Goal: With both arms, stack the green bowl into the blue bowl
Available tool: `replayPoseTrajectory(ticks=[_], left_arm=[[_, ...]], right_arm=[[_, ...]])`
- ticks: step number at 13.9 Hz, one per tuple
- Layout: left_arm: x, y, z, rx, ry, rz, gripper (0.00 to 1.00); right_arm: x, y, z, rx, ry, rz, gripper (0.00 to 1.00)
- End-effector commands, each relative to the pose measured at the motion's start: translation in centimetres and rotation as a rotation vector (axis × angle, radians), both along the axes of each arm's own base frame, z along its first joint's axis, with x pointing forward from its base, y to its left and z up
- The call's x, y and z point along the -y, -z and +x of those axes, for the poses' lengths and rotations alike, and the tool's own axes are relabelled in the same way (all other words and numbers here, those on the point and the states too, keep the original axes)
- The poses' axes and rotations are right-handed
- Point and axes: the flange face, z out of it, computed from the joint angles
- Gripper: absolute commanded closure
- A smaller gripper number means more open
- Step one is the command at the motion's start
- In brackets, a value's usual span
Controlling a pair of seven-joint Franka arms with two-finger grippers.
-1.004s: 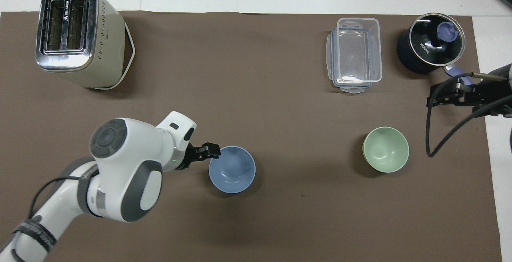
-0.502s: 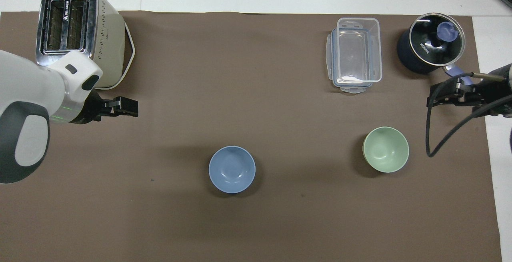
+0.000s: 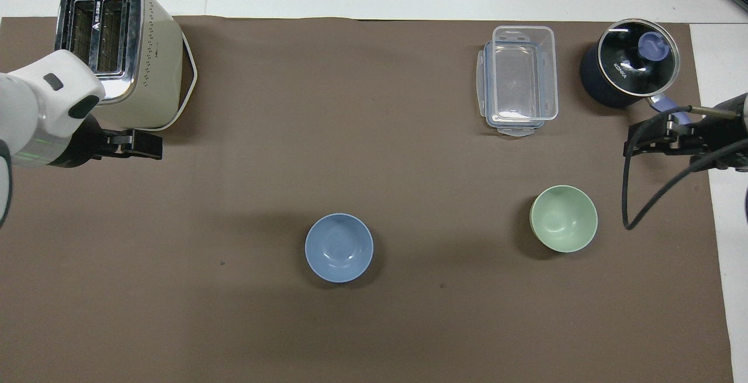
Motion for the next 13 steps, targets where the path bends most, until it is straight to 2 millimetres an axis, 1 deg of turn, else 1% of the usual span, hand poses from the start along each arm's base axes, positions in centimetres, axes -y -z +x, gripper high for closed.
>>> replayPoseTrajectory(ticks=[1,3,5,8,9,11,12,13], left_arm=[[0.0,-2.0,-0.1,-0.035,0.012,0.027,0.0],[1.1,-3.0,-1.2,-0.048,-0.001,0.03,0.0],[1.6,-3.2,-1.5,-0.051,-0.018,0.031,0.0],[0.4,-3.2,-1.2,-0.07,-0.001,0.033,0.0],[0.3,-3.9,-1.1,-0.076,0.001,0.033,0.0],[0.3,-4.6,-0.7,-0.101,0.004,0.031,0.0],[0.3,-4.8,-0.5,-0.097,0.003,0.027,0.0],[0.3,-4.9,-0.4,-0.086,0.003,0.024,0.0]], right_arm=[[0.0,-0.4,-0.2,0.0,0.01,0.002,0.0],[0.0,-0.4,-0.2,0.0,0.01,0.003,0.0],[0.4,-0.4,-0.2,0.0,0.014,0.002,0.0],[0.4,-0.3,-0.3,-0.011,0.013,0.002,0.0],[0.5,-0.2,-0.4,-0.014,0.016,0.002,0.0],[1.7,0.2,-0.7,-0.011,0.006,0.0,0.0],[1.6,0.4,-0.8,-0.001,-0.032,0.0,0.0],[1.5,1.0,-1.2,0.002,-0.055,-0.003,0.0]])
